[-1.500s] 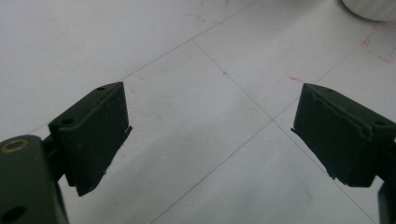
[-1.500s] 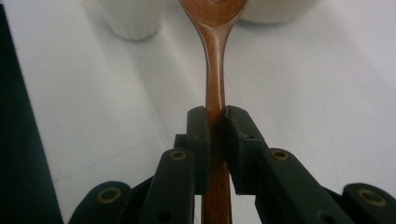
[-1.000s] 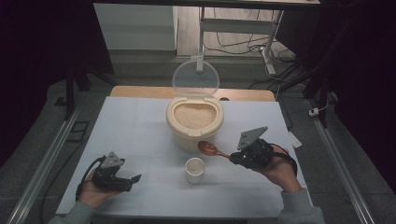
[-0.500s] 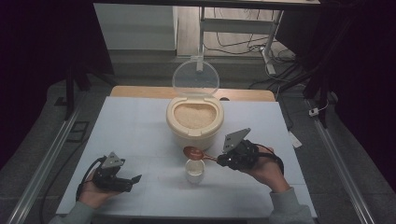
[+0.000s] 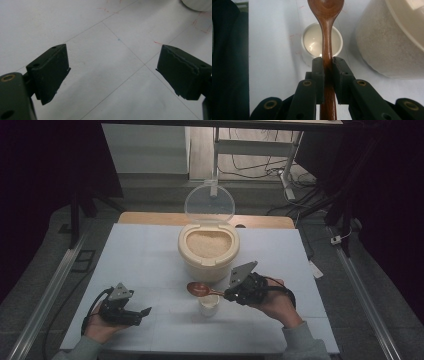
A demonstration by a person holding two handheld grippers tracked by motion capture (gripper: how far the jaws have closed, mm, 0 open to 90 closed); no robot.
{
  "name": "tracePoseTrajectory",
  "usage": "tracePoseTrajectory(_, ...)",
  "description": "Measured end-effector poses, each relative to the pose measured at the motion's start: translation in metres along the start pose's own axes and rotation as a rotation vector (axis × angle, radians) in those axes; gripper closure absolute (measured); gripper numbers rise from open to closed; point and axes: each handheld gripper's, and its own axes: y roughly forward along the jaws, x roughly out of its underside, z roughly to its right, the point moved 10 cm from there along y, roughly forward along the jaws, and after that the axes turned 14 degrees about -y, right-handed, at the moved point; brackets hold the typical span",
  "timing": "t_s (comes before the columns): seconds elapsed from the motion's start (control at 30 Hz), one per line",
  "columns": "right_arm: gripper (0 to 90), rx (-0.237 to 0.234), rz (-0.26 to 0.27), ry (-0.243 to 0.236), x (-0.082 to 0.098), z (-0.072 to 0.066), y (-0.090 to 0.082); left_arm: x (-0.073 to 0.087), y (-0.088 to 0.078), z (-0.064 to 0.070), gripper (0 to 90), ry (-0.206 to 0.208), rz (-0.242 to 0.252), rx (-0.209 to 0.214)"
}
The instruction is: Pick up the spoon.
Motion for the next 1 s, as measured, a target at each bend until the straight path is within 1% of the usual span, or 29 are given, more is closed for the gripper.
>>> tracePoseTrajectory(0.23, 79.8, 0.008, 0.000, -0.003, 0.000, 0.001, -0.001, -0.002, -0.001, 0.002, 10.5, 0.004, 0.004, 0.006)
tracePoseTrajectory(0.33, 79.7, 0.010, -0.004, -0.007, 0.000, 0.001, -0.002, -0.007, -0.003, 0.007, 10.5, 0.008, 0.014, 0.022)
tracePoseTrajectory(0.4, 79.8, 0.012, 0.004, -0.006, -0.001, 0.001, -0.001, -0.012, -0.005, 0.012, 10.6, 0.015, 0.023, 0.037)
tracePoseTrajectory(0.5, 79.7, 0.014, -0.002, -0.012, -0.001, 0.001, -0.002, -0.021, -0.009, 0.021, 10.7, 0.036, 0.038, 0.055)
tracePoseTrajectory(0.63, 79.7, 0.018, 0.013, -0.015, -0.004, 0.001, -0.001, -0.036, -0.016, 0.036, 10.9, 0.057, 0.066, 0.097)
tracePoseTrajectory(0.73, 79.8, 0.020, 0.005, -0.022, -0.004, 0.001, -0.002, -0.049, -0.022, 0.048, 11.2, 0.081, 0.089, 0.120)
tracePoseTrajectory(0.77, 79.8, 0.020, 0.018, -0.025, -0.006, 0.000, -0.001, -0.053, -0.023, 0.052, 11.4, 0.091, 0.093, 0.129)
tracePoseTrajectory(0.9, 79.7, 0.023, 0.009, -0.034, -0.007, 0.000, -0.002, -0.067, -0.026, 0.069, 11.6, 0.128, 0.097, 0.166)
tracePoseTrajectory(0.93, 79.7, 0.024, 0.021, -0.033, -0.008, 0.000, -0.001, -0.070, -0.026, 0.073, 11.6, 0.140, 0.096, 0.172)
tracePoseTrajectory(1.0, 79.7, 0.024, 0.020, -0.035, -0.009, 0.000, -0.001, -0.076, -0.027, 0.082, 11.7, 0.166, 0.096, 0.186)
